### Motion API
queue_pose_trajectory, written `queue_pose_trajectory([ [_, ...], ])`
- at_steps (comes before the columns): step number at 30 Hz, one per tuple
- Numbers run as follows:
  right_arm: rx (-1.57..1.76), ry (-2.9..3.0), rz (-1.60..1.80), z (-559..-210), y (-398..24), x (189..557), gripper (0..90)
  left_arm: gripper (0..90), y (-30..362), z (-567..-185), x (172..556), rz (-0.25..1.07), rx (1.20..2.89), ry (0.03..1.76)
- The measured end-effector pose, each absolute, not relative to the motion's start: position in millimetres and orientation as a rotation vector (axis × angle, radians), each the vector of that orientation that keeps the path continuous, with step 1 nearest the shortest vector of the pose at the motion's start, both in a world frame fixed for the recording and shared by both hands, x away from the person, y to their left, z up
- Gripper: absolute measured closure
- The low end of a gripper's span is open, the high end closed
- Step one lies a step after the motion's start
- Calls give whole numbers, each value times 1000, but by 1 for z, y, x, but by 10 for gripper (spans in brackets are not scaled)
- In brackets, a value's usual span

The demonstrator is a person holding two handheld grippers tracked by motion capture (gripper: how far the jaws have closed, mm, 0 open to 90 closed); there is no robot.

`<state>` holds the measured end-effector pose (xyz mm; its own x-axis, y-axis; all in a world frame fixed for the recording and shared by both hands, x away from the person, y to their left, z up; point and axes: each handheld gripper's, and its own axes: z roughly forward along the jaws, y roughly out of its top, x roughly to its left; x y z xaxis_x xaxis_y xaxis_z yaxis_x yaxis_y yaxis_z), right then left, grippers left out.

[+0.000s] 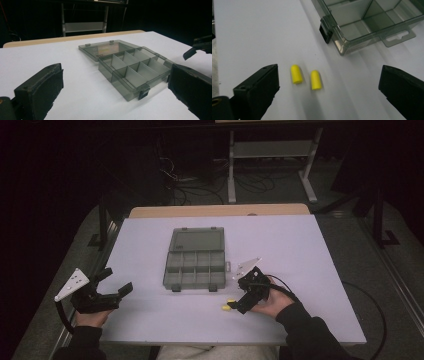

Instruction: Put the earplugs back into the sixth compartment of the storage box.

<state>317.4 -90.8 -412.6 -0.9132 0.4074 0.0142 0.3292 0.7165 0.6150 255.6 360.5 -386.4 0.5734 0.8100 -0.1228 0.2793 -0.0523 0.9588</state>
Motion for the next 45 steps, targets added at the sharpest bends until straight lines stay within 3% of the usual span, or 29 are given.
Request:
queue_pose_trajectory([
  [16, 599, 2951, 910, -425, -87, 330, 353, 0, 360, -386, 255, 555, 1620, 935],
  [22, 599, 2951, 910, -425, -87, 330, 353, 0, 360, -386, 255, 558, 1618, 937],
  [23, 580, 2979, 896, -427, -85, 332, 515, 0, 360, -386, 255, 558, 1620, 936],
  [24, 584, 2970, 904, -426, -85, 331, 539, 0, 360, -386, 255, 558, 1620, 936],
  [32, 584, 2970, 904, -426, -85, 331, 539, 0, 360, -386, 254, 560, 1617, 936],
  [33, 529, 2998, 880, -430, -80, 331, 726, 0, 361, -386, 254, 561, 1617, 937],
  [35, 514, 3007, 859, -431, -79, 330, 774, 0, 361, -386, 254, 561, 1619, 935],
  [45, 502, 3014, 887, -427, -80, 329, 790, 0, 361, -387, 254, 560, 1619, 935],
])
